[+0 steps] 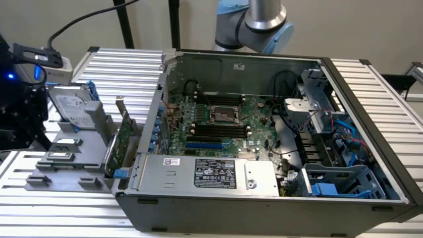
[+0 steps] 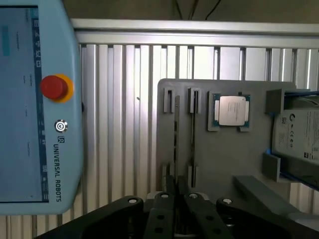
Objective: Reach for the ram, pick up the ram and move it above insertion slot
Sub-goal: 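Pick up the ram and move it above insertion slot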
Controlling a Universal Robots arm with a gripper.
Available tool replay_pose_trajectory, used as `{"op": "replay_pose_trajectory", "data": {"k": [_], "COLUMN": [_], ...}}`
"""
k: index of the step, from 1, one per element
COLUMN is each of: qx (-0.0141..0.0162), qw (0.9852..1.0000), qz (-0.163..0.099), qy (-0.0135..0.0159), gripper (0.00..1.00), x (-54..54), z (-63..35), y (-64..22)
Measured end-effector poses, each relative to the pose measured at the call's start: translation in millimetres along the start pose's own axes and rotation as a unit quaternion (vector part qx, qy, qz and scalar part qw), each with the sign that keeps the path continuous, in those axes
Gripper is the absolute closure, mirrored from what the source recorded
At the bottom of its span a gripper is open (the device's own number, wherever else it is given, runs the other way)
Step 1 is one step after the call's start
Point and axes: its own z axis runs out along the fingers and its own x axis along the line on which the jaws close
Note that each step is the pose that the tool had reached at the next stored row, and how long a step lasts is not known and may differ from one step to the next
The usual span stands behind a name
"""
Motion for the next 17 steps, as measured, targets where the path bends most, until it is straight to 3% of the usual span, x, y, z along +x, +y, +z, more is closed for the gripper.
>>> {"op": "replay_pose_trajectory", "data": {"k": [8, 17], "qx": [-0.0005, -0.0057], "qw": [1.0000, 0.9999], "qz": [-0.007, -0.008], "qy": [-0.0026, -0.0030], "gripper": [0.86, 0.86], "x": [-0.4, -0.6], "z": [-36.5, -77.4], "y": [-16.2, -54.6]}}
